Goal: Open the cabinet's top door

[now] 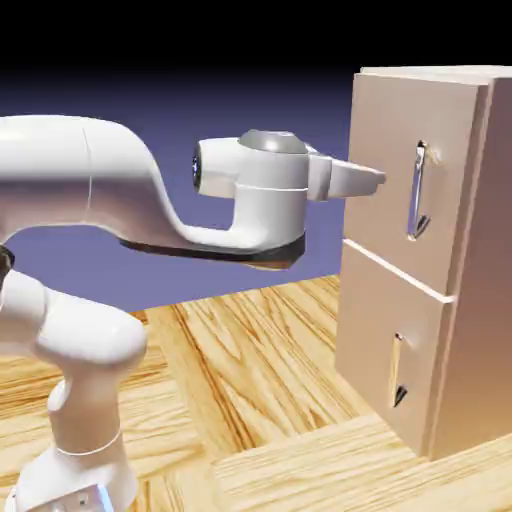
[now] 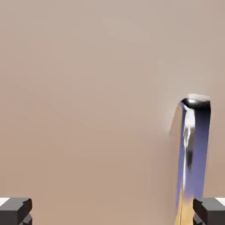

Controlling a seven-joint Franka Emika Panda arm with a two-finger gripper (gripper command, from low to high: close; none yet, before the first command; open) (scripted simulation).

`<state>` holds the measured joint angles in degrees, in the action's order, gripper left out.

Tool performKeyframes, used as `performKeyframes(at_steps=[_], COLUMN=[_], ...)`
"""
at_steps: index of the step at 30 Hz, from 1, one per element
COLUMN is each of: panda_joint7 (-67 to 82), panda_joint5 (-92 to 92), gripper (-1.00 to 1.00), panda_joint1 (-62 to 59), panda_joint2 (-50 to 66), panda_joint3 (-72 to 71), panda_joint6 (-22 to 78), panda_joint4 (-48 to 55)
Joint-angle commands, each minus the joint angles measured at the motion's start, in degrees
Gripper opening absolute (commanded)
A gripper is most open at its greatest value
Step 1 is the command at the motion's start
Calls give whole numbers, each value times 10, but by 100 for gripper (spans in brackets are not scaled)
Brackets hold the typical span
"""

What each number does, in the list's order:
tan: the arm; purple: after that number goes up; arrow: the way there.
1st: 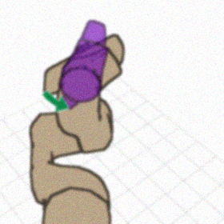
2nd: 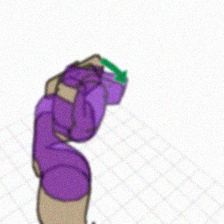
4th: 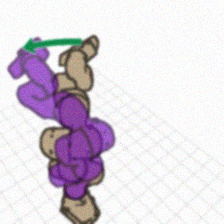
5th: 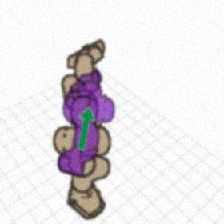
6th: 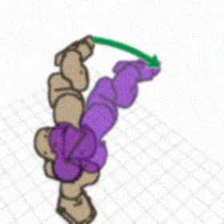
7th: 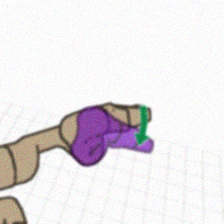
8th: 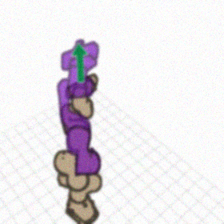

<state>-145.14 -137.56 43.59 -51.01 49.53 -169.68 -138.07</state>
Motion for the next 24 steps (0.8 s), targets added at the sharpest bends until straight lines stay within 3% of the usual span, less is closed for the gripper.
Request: performKeyframes(at_steps=[1, 11, 16, 17, 24], panda_joint7=[-19, -201, -209, -209, -198], panda_joint5=[-25, -269, -281, -281, -199], gripper=[0, 0, 0, -100, -100], panda_joint1=[8, 88, 187, 187, 62], panda_joint2=[-3, -34, 2, 2, 22], panda_joint3=[9, 100, 160, 160, 61], panda_joint6=[1, 9, 26, 26, 104], panda_joint4=[4, 48, 118, 118, 22])
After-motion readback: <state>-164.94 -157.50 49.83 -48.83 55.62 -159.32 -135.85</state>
